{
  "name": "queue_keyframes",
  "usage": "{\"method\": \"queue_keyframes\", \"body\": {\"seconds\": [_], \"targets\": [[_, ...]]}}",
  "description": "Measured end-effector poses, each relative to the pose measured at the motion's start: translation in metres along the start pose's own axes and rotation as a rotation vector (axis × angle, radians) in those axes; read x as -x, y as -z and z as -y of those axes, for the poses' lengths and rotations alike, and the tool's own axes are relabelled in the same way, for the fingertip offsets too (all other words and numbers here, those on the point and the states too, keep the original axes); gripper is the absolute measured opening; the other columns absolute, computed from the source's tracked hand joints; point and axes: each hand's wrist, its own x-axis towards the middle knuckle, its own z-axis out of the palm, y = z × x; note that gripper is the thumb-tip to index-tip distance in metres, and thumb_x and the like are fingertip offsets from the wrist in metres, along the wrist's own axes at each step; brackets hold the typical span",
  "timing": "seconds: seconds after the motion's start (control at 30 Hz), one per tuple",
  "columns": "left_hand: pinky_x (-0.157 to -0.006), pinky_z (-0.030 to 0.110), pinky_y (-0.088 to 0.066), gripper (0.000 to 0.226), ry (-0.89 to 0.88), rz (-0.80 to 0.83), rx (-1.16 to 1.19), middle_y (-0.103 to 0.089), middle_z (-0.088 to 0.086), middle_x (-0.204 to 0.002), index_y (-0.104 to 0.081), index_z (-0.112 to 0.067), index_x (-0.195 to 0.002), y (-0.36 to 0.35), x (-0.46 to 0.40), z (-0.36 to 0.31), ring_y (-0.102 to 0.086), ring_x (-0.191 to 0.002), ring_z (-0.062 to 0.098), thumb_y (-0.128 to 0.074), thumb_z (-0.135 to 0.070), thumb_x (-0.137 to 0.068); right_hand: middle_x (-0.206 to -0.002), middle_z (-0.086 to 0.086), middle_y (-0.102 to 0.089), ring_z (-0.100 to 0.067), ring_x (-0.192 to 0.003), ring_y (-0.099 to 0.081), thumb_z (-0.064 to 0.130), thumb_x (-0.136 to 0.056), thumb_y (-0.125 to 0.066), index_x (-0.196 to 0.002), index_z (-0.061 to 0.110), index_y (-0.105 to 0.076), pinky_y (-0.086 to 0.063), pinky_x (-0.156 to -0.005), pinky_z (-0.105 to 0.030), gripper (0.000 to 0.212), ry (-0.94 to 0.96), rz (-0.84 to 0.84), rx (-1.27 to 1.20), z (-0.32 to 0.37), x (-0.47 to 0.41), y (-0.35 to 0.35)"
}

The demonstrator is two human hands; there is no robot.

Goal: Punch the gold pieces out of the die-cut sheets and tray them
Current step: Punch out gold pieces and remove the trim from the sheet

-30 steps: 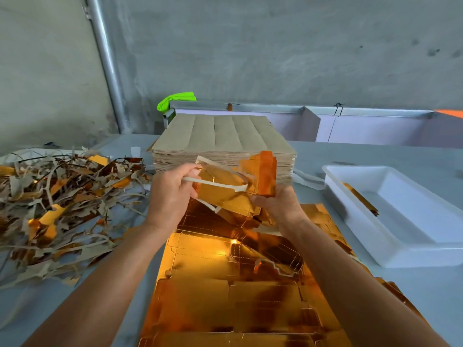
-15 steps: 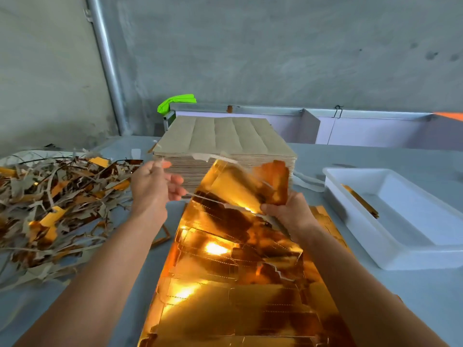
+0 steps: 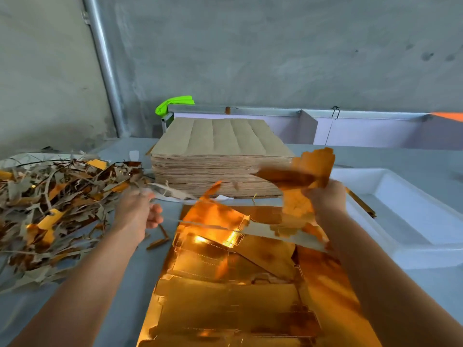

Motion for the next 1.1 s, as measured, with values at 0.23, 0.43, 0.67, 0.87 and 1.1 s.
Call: {"method": "queue_keyframes", "body": {"seconds": [0.23,0.43,0.67,0.87,1.1], "targets": [[-0.033,0.012,-0.038,0.006,0.092,0.150,0.047,-0.053,0.005,-0.050,-0.055,-0.008,-0.092,-0.003,0.007,0.000,-0.049,-0.029,0.008,-0.051,-0.005,-0.095,-0.081,-0.004,-0.059,-0.024,-0.071,-0.058,0.008,-0.080,-0.073,-0.088,0.013,-0.052,-0.049,-0.060,-0.036,0.023,-0.154,0.120,-0.244,0.008,0.005,0.017],[-0.046,0.016,-0.046,0.022,-0.130,0.418,0.085,-0.057,-0.009,-0.050,-0.067,-0.015,-0.093,-0.036,0.046,-0.019,-0.052,-0.045,0.005,-0.075,-0.024,-0.074,-0.071,-0.009,-0.068,-0.023,-0.054,-0.066,-0.002,-0.077,-0.072,-0.085,0.009,-0.058,-0.048,-0.038,-0.026,0.019,-0.173,0.398,-0.415,0.010,0.039,-0.015],[-0.046,0.017,-0.038,0.023,-0.242,0.369,-0.011,-0.047,-0.003,-0.054,-0.058,-0.010,-0.067,-0.070,0.059,-0.020,-0.042,-0.048,0.007,-0.067,-0.017,-0.088,-0.094,-0.008,-0.071,-0.028,-0.093,-0.067,0.000,-0.078,-0.072,-0.089,0.017,-0.067,-0.055,-0.074,-0.039,0.021,0.045,0.636,-0.384,0.007,0.058,-0.028],[-0.058,0.024,-0.042,0.022,-0.209,0.437,-0.105,-0.051,-0.001,-0.061,-0.054,-0.013,-0.072,-0.064,0.049,-0.027,-0.047,-0.057,0.011,-0.057,-0.015,-0.094,-0.088,-0.003,-0.075,-0.024,-0.084,-0.072,0.034,-0.096,-0.051,-0.105,0.024,-0.060,-0.057,-0.062,-0.039,0.016,-0.053,0.777,-0.522,0.002,0.055,-0.019],[-0.055,0.021,-0.035,0.029,-0.581,0.534,-0.531,-0.048,-0.005,-0.062,-0.048,-0.019,-0.065,-0.065,0.059,-0.030,-0.047,-0.057,0.007,-0.061,-0.022,-0.091,-0.097,-0.011,-0.073,-0.028,-0.088,-0.071,0.040,-0.095,-0.052,-0.109,0.017,-0.064,-0.058,-0.062,-0.039,0.030,-0.096,0.812,-0.385,0.005,0.059,-0.024]]}}
